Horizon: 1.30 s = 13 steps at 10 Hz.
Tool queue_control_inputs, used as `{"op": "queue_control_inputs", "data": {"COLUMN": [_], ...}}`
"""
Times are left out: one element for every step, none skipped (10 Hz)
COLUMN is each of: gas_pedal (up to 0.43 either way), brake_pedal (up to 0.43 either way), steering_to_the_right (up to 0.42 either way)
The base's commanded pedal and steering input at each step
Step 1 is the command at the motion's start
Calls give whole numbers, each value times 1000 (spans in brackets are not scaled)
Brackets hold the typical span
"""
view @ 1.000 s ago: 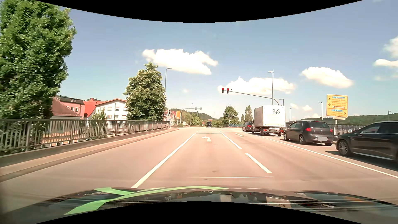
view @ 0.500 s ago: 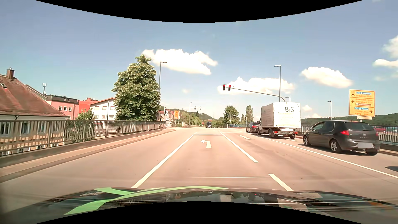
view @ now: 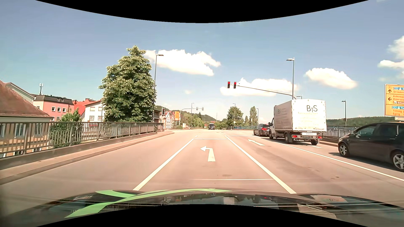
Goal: Follow the waypoints while adhering to traffic rules and regulations
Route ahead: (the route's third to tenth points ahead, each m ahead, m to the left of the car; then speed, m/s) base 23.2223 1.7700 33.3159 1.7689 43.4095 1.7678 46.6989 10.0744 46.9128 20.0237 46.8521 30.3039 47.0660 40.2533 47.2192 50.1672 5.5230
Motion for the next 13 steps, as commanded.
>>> {"op": "queue_control_inputs", "data": {"gas_pedal": [0, 0, 0, 0, 0, 0, 0, 0, 0, 0, 0, 0, 0], "brake_pedal": [0, 0, 0, 0, 0, 0, 0, 0, 0, 0, 0, 0, 0], "steering_to_the_right": [0, -3, -3, -4, -4, -4, -4, -4, -4, -4, -4, -2, 3]}}
